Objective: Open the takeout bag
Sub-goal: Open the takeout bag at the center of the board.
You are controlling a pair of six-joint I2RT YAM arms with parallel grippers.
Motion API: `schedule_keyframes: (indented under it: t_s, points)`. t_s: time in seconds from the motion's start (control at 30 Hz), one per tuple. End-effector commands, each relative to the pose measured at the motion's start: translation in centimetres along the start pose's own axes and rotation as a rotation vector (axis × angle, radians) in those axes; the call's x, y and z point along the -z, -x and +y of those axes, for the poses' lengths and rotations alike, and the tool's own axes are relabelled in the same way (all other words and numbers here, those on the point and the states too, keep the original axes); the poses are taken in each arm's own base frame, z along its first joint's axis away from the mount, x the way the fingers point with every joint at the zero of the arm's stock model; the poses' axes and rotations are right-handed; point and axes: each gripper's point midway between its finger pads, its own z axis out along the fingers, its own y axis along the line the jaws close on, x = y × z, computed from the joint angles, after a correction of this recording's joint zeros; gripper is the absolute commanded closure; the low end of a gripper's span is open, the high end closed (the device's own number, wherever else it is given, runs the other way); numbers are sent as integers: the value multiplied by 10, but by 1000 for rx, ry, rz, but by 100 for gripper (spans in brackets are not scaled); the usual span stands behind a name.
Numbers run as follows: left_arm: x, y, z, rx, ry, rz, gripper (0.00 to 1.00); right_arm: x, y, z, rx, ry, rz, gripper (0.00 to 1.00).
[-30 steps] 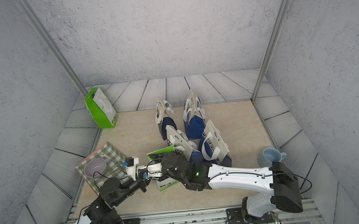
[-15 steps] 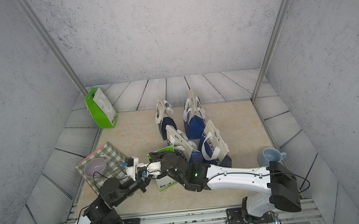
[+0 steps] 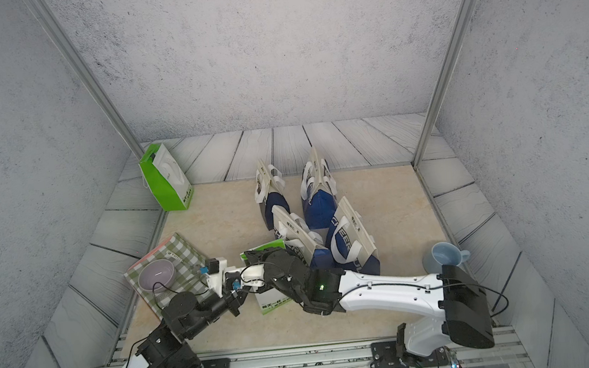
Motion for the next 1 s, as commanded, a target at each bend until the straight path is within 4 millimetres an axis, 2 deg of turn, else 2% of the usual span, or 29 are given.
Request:
schedule_keyframes:
  t_s: [0.0, 0.37, 0.5, 0.63, 0.8, 0.97]
  points:
    - [3, 14, -12, -20, -32, -27, 100, 5, -8, 0, -13, -3, 27, 78]
    - [4, 13, -11, -25, -26, -25, 100, 11, -11, -6, -47, -31, 35, 77]
    - [3, 12, -11, -26, -26, -20, 100, 13, -10, -5, -53, -26, 21, 82]
    - [2, 12, -10, -28, -23, -20, 100, 13, -8, -8, -71, -39, 12, 82]
    - [2, 11, -10, -29, -23, -19, 100, 13, -8, -6, -64, -16, 14, 95]
    - [2, 11, -9, -34, -21, -18, 100, 13, -7, -3, -60, 2, 11, 100]
